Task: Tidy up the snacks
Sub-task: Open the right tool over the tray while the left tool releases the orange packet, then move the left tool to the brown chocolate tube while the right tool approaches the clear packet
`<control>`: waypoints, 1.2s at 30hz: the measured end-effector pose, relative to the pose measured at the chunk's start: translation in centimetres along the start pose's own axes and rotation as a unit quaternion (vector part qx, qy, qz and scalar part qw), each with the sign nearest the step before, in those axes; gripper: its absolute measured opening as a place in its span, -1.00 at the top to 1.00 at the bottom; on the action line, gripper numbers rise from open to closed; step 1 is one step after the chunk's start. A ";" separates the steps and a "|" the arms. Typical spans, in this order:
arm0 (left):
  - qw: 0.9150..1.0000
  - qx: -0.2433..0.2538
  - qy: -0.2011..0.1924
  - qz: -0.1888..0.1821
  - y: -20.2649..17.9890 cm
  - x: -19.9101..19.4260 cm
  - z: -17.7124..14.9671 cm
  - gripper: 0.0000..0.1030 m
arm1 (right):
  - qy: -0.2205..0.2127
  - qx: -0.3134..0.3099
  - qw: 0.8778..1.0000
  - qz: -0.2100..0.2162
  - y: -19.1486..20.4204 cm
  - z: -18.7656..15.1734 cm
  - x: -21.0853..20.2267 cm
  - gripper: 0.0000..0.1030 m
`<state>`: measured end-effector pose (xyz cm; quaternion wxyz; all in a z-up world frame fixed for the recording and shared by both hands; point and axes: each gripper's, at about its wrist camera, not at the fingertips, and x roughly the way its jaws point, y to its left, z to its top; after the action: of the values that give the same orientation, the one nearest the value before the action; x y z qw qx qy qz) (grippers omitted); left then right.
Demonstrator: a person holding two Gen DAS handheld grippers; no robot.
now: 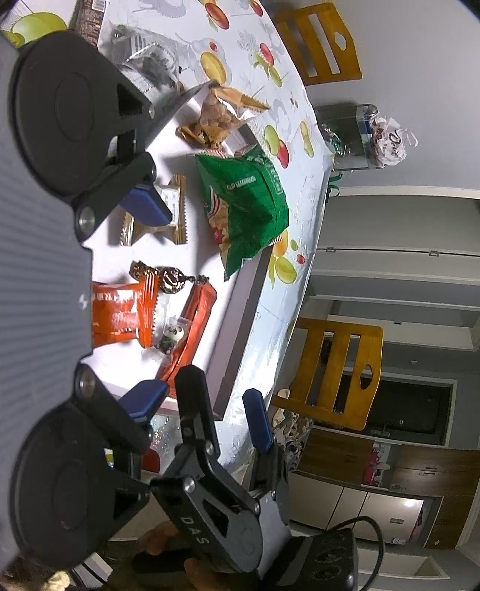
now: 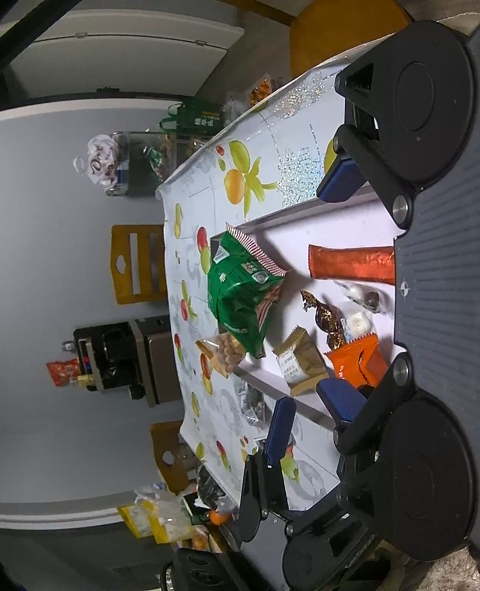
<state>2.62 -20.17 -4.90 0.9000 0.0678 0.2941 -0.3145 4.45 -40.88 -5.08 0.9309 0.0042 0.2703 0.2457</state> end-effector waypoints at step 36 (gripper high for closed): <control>0.984 -0.030 -0.022 0.174 14.2 -8.6 -3.7 -0.79 | -0.027 -0.077 0.996 0.035 13.7 8.0 2.7 -1.00</control>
<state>4.01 -3.20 -3.92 0.9487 0.0840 0.2676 -0.1456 4.23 -26.61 2.29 0.9262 -0.0516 0.2254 0.2978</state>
